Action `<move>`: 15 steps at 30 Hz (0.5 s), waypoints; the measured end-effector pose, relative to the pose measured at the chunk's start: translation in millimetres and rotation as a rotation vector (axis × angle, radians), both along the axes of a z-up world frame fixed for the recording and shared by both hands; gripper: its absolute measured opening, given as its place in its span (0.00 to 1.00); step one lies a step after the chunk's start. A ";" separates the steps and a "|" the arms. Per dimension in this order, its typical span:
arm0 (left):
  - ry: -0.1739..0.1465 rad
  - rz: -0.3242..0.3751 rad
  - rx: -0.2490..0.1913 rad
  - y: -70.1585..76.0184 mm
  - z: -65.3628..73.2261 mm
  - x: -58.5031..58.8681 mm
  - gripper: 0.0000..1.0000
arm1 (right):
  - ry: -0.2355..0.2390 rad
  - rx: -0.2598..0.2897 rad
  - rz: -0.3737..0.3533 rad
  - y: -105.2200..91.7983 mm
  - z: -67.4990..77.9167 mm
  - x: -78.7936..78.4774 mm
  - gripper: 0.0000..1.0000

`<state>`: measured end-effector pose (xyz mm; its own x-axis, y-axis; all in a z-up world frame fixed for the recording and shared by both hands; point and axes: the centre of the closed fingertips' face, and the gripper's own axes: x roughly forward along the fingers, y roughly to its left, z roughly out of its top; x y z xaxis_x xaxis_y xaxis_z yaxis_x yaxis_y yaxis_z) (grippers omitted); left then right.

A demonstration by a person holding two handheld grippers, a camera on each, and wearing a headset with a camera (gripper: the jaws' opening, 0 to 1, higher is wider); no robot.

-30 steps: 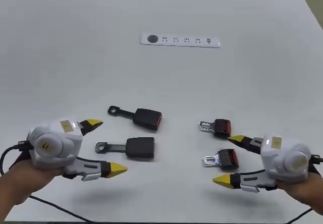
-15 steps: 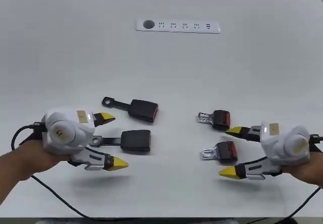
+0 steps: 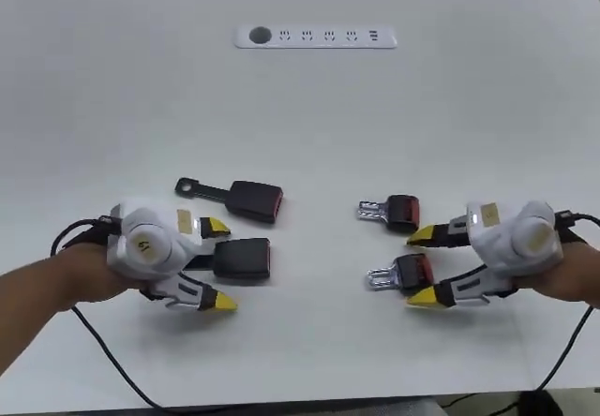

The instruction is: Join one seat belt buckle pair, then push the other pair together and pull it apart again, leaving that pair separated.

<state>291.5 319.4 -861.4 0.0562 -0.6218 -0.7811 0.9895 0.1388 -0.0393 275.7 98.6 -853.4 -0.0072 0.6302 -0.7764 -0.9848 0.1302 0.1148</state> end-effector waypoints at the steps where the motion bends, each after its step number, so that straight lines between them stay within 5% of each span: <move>1: 0.006 0.001 -0.006 -0.7 0.4 0.2 0.63 | 0.000 -0.003 0.005 -0.3 -0.2 -0.2 0.53; 8: -0.007 -0.022 -0.008 1.1 3.3 4.8 0.55 | -0.004 -0.036 0.067 -5.1 -5.7 -5.9 0.49; 15: -0.025 -0.090 0.020 2.8 2.3 6.5 0.37 | -0.016 -0.046 0.050 -4.5 -5.7 -2.8 0.41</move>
<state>298.0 322.2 -859.2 0.0201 -0.6095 -0.7925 0.9987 0.0498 -0.0130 272.8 94.1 -859.1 -0.0256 0.5926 -0.8051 -0.9919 0.0854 0.0944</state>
